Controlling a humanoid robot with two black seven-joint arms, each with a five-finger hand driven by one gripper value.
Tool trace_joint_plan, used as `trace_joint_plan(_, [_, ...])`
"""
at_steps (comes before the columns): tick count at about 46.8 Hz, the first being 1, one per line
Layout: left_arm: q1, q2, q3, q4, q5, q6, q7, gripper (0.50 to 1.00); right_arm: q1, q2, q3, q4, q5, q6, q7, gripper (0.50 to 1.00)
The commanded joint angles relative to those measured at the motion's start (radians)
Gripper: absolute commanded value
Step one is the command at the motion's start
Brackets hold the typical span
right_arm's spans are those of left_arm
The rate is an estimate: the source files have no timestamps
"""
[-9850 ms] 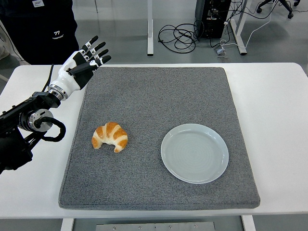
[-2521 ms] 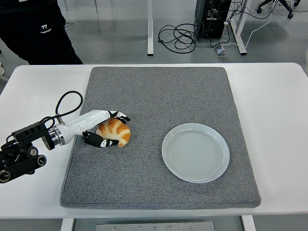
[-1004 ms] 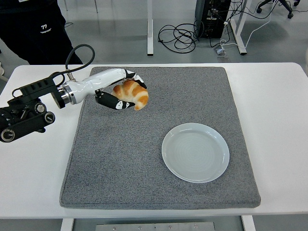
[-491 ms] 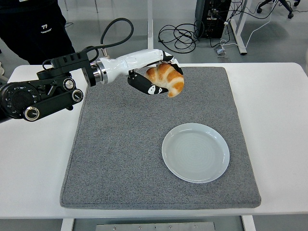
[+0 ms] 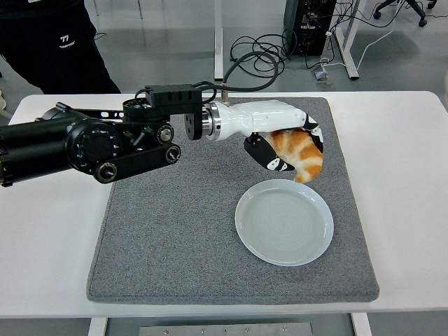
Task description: Place the bread on the plate
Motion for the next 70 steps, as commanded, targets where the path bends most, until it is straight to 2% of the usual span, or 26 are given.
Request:
trace_joint_plan(1, [0.001,-0.04,0.015,0.019,0.005,0.003,0.0,0.5,0.0,0.0,0.0,0.0,0.0,0.0,0.0,1.0])
trace_joint_plan(4, [0.005,-0.072,0.023,0.033,0.006,0.012,-0.002,0.5,0.0,0.0,0.001,0.0,0.0,0.0,0.0,1.0])
trace_joint_plan(8, [0.018,-0.098,0.025,0.056,0.011,0.053,-0.002,0.5,0.0,0.0,0.0,0.0,0.0,0.0,0.0,1.0])
trace_joint_plan(25, [0.166,-0.098,0.043,0.068,0.143,0.19,-0.014,0.5,0.0,0.0,0.001,-0.002,0.0,0.0,0.0,1.0])
trace_joint_plan(34, [0.22,-0.098,0.043,0.079,0.153,0.219,-0.019,0.5,0.0,0.0,0.0,-0.002,-0.001,0.0,0.0,1.0])
trace_joint_plan(50, [0.297,-0.098,0.051,0.117,0.156,0.283,-0.063,0.5,0.0,0.0,0.0,-0.002,0.0,0.0,0.0,1.0])
trace_joint_plan(60, [0.312,-0.098,0.123,0.16,0.15,0.357,-0.098,0.5,-0.002,0.0,0.001,-0.002,0.0,0.002,0.0,1.0])
trace_joint_plan(70, [0.341,-0.098,0.121,0.169,0.143,0.371,-0.118,0.5,-0.002,0.0,0.001,0.0,0.0,0.002,0.0,1.0])
